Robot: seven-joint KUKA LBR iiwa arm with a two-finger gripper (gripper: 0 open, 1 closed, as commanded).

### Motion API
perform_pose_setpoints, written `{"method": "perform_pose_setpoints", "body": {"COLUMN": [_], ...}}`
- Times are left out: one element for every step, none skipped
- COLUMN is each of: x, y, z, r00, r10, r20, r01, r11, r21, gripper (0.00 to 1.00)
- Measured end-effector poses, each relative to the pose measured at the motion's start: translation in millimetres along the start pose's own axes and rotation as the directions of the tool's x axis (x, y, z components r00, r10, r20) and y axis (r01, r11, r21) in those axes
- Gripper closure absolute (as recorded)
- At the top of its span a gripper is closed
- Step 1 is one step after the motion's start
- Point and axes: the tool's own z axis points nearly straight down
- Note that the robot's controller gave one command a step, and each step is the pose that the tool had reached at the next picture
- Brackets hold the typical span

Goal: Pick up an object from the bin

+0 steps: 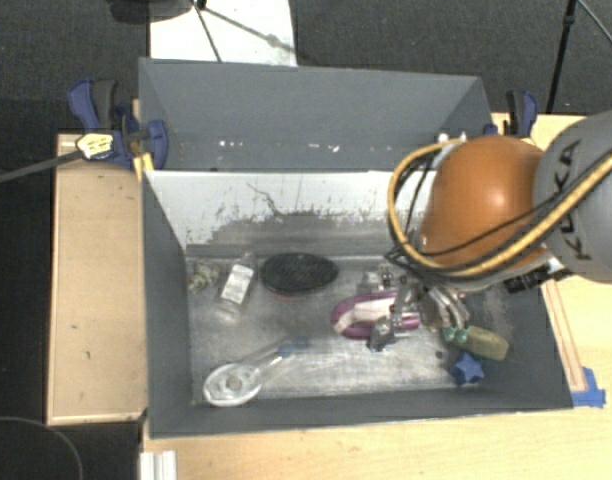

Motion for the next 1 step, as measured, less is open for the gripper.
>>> {"method": "perform_pose_setpoints", "body": {"x": [-29.6], "y": [43.0], "z": [-64.2], "r00": [0.995], "r10": [-0.1], "r20": [0.001], "r01": [0.1], "r11": [0.995], "r21": [-0.002], "gripper": [1.0]}}
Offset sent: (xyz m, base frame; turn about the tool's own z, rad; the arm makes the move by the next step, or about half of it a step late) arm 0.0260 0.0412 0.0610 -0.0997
